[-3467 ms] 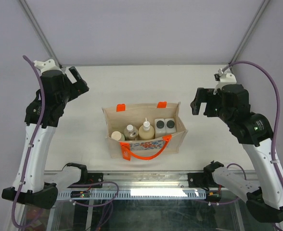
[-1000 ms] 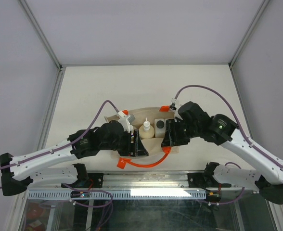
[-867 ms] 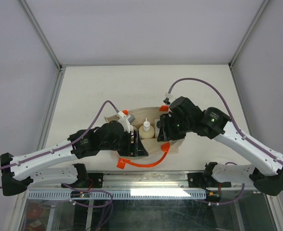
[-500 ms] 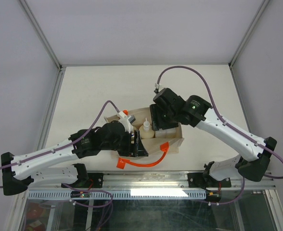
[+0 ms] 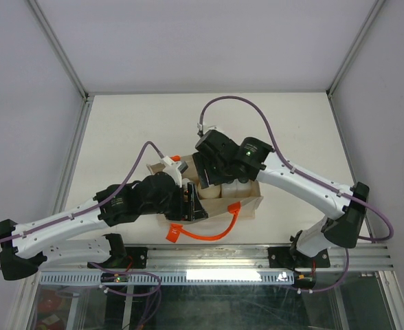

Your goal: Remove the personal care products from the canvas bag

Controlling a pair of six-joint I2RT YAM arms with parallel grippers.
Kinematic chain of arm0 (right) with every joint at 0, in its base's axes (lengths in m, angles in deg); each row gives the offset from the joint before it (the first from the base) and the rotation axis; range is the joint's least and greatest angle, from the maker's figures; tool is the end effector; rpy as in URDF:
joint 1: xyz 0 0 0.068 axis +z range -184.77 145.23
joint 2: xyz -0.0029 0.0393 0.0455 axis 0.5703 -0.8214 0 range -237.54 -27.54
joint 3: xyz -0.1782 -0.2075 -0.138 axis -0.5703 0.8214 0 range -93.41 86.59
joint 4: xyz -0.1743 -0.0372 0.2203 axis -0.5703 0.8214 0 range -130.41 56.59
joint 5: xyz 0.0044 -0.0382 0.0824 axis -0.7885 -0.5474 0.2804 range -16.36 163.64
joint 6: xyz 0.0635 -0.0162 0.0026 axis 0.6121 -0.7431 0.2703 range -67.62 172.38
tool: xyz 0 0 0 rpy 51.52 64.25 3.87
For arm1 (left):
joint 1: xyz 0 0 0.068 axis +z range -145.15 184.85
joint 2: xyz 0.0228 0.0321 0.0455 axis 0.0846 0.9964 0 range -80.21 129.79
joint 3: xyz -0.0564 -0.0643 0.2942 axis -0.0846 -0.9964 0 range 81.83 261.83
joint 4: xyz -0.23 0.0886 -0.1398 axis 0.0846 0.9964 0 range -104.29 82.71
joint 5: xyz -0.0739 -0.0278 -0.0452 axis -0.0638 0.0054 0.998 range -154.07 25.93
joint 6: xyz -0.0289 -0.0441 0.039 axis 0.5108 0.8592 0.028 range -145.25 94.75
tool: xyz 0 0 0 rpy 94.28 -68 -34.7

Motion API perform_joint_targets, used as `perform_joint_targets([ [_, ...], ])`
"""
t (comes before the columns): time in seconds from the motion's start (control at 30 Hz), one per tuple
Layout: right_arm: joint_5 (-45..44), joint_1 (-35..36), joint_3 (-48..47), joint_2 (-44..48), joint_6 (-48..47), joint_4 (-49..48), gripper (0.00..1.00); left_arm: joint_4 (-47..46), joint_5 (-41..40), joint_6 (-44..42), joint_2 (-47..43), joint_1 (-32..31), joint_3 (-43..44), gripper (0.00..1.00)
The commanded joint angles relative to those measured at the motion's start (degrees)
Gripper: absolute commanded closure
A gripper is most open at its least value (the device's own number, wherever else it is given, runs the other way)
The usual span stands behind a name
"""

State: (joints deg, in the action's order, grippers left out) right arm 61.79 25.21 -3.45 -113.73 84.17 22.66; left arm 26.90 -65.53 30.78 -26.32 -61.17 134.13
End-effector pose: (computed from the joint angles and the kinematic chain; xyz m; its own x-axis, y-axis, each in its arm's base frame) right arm 0.1730 0.2784 0.3823 -0.7840 -0.3265 -0.5279 -0.4492 0.8854 0.1194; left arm 0.0849 -0.1878 0.3220 -0.9055 -0.0042 -0.4244 0.2773 0.7512 -0.5991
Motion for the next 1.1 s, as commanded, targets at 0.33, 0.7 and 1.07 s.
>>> perform_joint_targets([
  [0.33, -12.0, 2.6, 5.0, -2.3, -1.4, -10.3, 0.5, 4.9, -2.0, -0.5, -0.2, -0.3, 2.0, 0.35],
  [0.7, -17.2, 4.1, 20.1, 4.3, -7.4, -28.7, 0.48, 4.9, -2.1, -0.5, 0.4, -0.2, 2.2, 0.35],
  [1.07, -20.1, 4.5, 24.1, 5.3, -9.9, -33.6, 0.56, 4.8, -2.4, -0.6, 0.8, -0.2, 2.3, 0.35],
])
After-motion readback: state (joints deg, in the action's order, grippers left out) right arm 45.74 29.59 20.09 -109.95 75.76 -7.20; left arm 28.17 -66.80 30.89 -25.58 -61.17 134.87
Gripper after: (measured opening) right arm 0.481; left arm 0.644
